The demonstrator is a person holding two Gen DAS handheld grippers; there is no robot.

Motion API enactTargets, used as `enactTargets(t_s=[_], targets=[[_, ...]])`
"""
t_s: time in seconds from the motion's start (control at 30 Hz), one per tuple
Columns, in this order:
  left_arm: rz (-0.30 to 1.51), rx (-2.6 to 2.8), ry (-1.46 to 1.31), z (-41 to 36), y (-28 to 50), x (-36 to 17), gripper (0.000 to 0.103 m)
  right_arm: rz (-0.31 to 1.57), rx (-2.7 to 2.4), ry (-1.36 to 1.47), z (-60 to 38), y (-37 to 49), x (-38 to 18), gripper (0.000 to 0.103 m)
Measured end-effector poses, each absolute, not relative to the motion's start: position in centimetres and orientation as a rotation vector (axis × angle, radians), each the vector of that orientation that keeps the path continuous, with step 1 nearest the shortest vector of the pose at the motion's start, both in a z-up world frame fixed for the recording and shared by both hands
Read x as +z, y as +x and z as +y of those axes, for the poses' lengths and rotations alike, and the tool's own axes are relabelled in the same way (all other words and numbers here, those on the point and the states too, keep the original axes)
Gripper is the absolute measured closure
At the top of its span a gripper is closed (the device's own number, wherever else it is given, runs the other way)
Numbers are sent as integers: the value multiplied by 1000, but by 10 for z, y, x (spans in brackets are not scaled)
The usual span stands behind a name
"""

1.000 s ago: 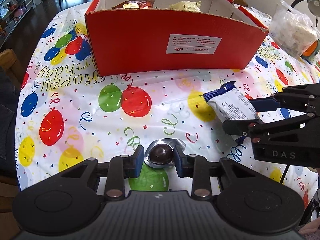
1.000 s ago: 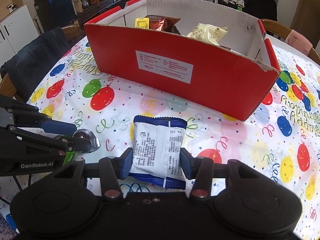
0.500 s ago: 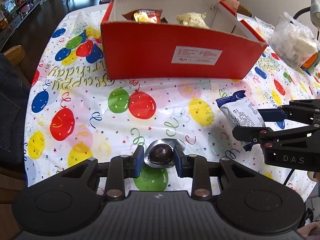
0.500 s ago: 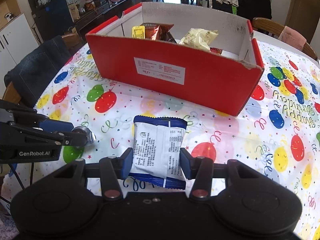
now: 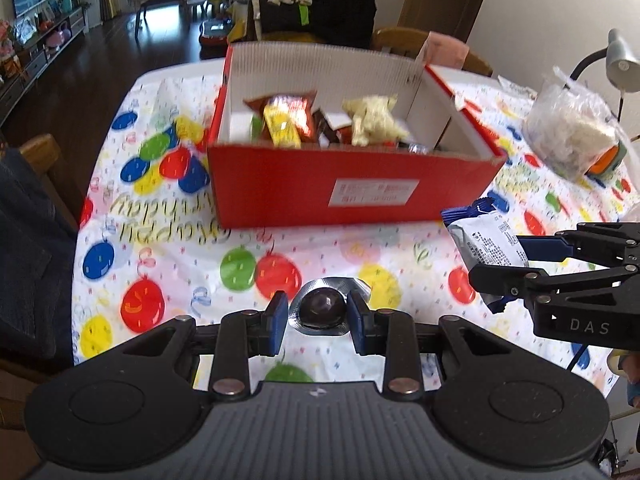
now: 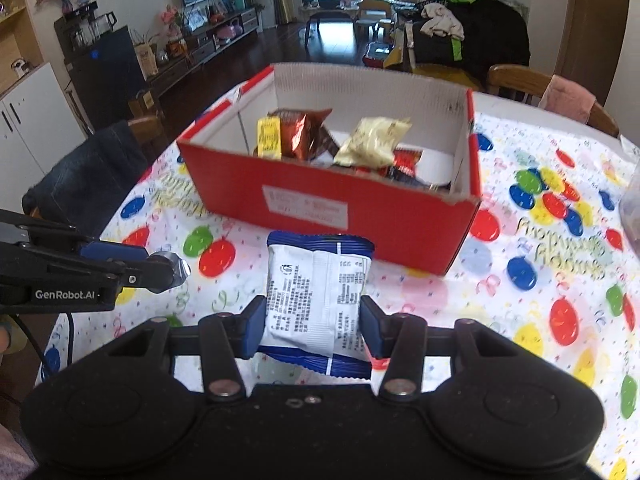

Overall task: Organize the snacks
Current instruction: 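Carry the chocolate and biscuit packet into the red box and open both tools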

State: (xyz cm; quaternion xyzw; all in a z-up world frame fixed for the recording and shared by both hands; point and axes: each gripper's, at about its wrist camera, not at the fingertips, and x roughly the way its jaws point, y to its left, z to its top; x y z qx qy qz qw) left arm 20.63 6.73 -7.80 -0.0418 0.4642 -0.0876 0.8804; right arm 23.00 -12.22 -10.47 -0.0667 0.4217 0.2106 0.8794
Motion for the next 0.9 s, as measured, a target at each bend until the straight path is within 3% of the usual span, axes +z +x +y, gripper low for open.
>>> enactTargets(t_s=[0.5,0.9], targets=[[837,-181,-45,59,253,-29,72,769,400,-140,-128,274,-65,55],[838,-151,-32,55,305,-30,72,831,336,-74,-133,335,-72,55]])
